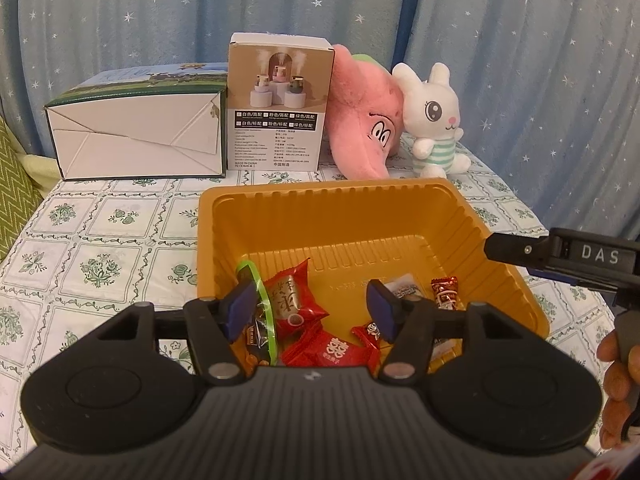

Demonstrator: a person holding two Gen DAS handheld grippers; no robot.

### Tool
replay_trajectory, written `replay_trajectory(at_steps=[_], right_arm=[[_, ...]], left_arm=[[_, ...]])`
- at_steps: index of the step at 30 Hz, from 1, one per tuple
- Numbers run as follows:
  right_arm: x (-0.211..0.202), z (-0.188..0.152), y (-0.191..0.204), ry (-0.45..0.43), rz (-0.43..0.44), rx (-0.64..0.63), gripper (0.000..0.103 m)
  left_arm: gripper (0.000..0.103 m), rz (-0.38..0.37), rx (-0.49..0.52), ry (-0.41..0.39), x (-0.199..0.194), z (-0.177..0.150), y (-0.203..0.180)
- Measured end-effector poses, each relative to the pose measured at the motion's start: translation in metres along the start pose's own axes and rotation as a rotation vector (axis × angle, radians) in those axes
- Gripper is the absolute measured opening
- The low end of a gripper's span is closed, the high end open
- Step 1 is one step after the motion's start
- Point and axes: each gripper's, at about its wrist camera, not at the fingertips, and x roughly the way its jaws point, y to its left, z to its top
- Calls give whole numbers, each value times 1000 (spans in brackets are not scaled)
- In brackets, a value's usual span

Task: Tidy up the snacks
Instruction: 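Open both tools to release the snacks into the tray, then move both open tools back to the remaining snack pile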

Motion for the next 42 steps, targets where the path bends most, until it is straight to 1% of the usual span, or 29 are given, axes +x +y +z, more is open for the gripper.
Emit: replay_trajectory(at_steps=[5, 7, 12, 16, 20, 22, 30, 37, 42], right_arm=[[-1, 0, -3, -4, -14, 4, 72], [-3, 0, -3, -8, -19, 0, 72], [-14, 0, -4, -32, -37, -12, 72], [-25, -2, -7, -57, -52, -17, 72], [-35, -7, -10, -66, -69, -34, 72], [-39, -11, -10, -65, -77, -50, 72], [-66, -31, -8, -49, -66, -37, 72], [-97, -59, -1, -19, -55, -56, 72], [-118, -83, 2, 10, -47, -58, 72]], left_arm=[[59, 0, 6, -5, -1, 0, -1], [62, 1, 15, -9, -3, -1, -2], [64, 1, 45, -18, -13, -4, -4], [69, 1, 80, -25, -22, -10, -8], [74, 12, 155, -31, -32, -20, -14], [76, 15, 169, -31, -36, -24, -14], [78, 5, 144, -37, -68, -41, -8], [78, -4, 102, -30, -105, -69, -2], [78, -8, 73, -47, -133, -94, 5]])
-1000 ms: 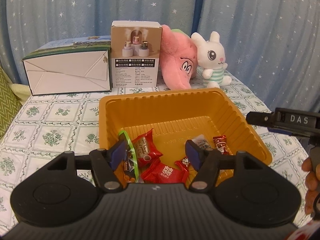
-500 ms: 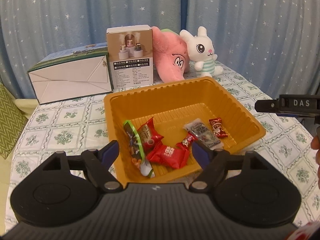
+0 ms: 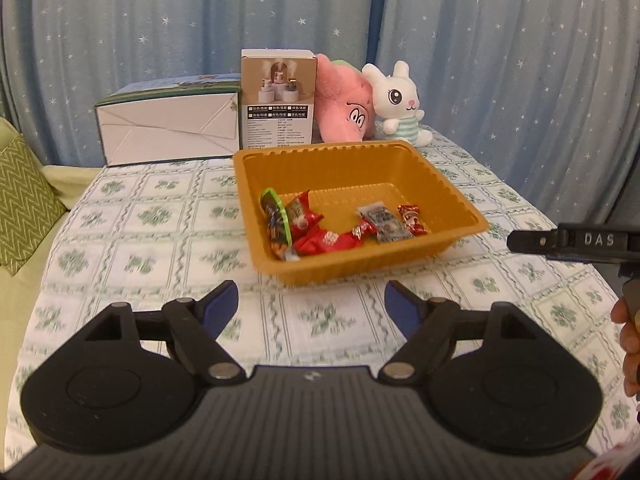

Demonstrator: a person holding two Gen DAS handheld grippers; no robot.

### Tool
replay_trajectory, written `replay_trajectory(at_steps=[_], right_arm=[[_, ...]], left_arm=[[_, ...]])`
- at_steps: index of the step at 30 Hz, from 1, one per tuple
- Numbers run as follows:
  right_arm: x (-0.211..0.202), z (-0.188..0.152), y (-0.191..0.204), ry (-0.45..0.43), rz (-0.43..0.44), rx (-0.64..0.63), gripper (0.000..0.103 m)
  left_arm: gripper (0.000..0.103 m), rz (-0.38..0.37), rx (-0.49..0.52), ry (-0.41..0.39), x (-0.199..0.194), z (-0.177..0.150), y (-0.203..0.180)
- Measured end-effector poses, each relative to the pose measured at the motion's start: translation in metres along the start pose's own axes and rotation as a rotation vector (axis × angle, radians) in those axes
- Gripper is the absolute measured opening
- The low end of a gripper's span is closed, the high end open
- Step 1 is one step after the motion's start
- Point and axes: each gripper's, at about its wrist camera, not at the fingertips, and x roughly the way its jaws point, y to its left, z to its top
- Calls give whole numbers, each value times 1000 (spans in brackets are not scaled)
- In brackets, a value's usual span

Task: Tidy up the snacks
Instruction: 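Move both open tools back to the remaining snack pile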

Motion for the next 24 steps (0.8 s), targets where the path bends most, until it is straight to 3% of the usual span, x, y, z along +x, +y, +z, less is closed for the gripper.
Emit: replay_trajectory(at_steps=[12, 16, 19, 24], right_arm=[[-17, -67, 21, 123, 56, -67, 72], [-6, -80, 34, 166, 83, -147, 72], [4, -88, 38, 191, 97, -189, 72], [23, -96, 52, 210, 129, -314, 71]], left_arm=[[78, 37, -31, 82, -30, -62, 13], [78, 42, -7, 108, -25, -69, 13], [78, 96, 19, 108, -20, -71, 15], [78, 134, -32, 121, -15, -71, 28]])
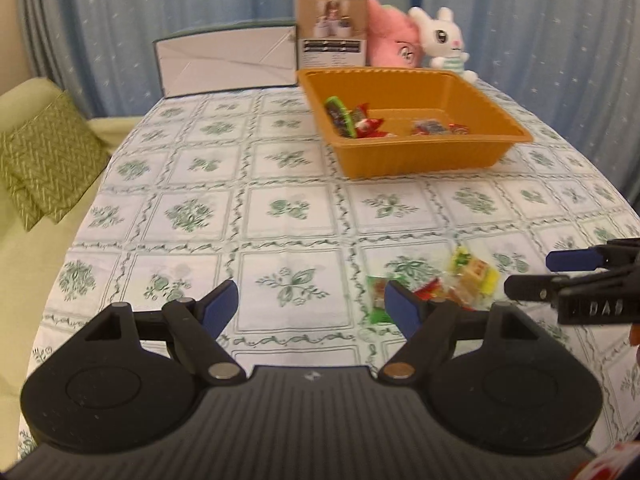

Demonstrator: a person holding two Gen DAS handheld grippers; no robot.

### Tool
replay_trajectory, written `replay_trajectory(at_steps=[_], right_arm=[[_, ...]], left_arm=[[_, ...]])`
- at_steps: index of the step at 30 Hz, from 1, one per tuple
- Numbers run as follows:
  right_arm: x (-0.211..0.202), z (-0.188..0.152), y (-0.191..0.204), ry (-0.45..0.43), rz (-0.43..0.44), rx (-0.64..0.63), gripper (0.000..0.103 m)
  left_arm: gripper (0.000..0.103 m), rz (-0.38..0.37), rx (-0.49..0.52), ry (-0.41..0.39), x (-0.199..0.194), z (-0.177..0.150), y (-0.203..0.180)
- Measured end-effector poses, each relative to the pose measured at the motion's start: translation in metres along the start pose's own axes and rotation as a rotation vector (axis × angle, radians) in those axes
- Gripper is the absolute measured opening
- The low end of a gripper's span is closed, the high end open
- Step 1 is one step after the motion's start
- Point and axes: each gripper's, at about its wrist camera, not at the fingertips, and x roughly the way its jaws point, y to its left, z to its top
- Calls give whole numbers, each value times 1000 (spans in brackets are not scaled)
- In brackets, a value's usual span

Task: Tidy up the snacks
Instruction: 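Move both open tools back to the remaining snack pile, then grasp a clear green-edged packet with the left tool while the right tool grasps the yellow packet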

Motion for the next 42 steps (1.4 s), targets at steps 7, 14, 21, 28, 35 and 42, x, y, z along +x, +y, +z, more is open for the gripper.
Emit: replay_trajectory(at_steps=[7, 14, 21, 28, 35, 42], right_arm=[[25, 8, 10, 4, 15, -86, 55], [43, 12, 21, 9, 3, -188, 49], [43, 9, 28, 5, -1, -225, 21], [23, 17, 4, -20, -54, -50, 21], [11, 21, -11, -41, -83, 27, 21], [12, 20, -11, -34, -72, 39, 21]], left_arm=[[78, -7, -6, 16, 8, 0, -2], [78, -32, -36, 31, 11, 0, -1], [78, -51, -20, 35, 13, 0, -7], [66, -103, 51, 22, 17, -1, -22], [43, -92, 75, 34, 34, -3, -32], [36, -102, 82, 41, 45, -2, -40]])
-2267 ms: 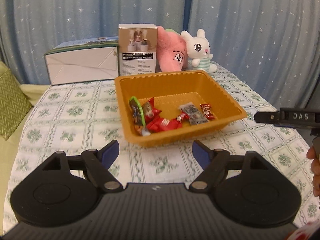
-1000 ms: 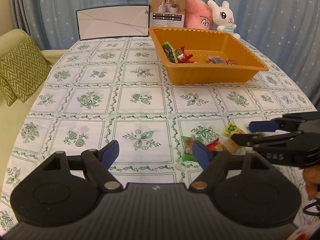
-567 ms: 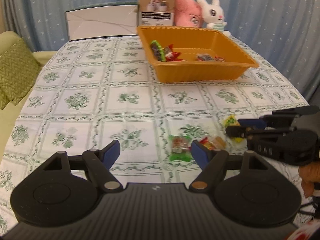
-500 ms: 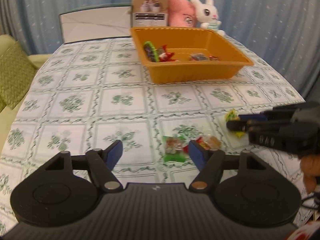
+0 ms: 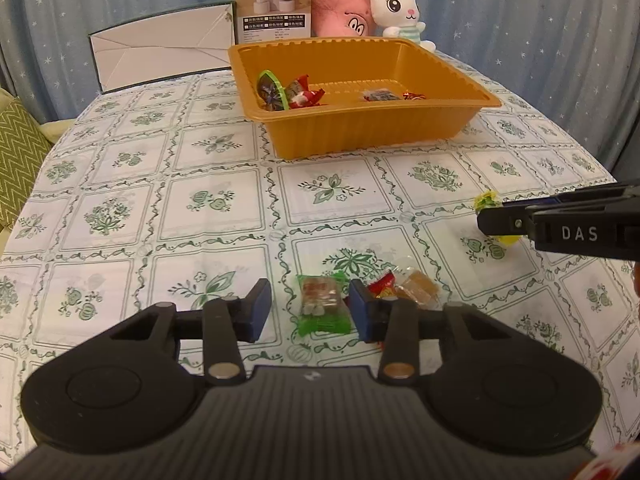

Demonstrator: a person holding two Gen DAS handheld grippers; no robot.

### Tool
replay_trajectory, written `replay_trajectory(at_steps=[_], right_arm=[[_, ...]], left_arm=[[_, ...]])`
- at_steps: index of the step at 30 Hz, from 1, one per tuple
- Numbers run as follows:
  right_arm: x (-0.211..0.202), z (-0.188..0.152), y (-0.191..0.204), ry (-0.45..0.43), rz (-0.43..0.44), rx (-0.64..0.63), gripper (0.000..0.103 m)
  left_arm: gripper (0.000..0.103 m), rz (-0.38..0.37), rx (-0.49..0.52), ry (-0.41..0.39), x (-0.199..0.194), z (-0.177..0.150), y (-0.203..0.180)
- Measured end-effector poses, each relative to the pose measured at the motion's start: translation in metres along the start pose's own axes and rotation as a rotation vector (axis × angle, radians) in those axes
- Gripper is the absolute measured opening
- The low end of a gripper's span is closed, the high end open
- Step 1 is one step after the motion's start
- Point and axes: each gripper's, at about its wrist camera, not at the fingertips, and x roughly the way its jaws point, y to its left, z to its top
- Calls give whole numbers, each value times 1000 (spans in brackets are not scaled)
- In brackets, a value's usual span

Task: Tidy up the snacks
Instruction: 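Grasp a clear green-edged packet with the left tool while the right tool grasps the yellow packet, then carry both held packets over the orange tray and lower them inside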

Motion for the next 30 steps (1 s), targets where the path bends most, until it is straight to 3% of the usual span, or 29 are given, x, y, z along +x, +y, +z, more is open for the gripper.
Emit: replay_trajectory(at_steps=[7, 22, 30], right_arm=[[1, 1, 1, 0, -1, 9, 21], [-20, 6, 1, -39, 9, 9, 21], [-44, 19, -9, -88, -4, 25, 21]], left_arm=[[19, -3, 6, 14, 2, 0, -3], [18, -26, -57, -56, -26, 17, -6], [18, -44, -30, -98, -44, 44, -18]])
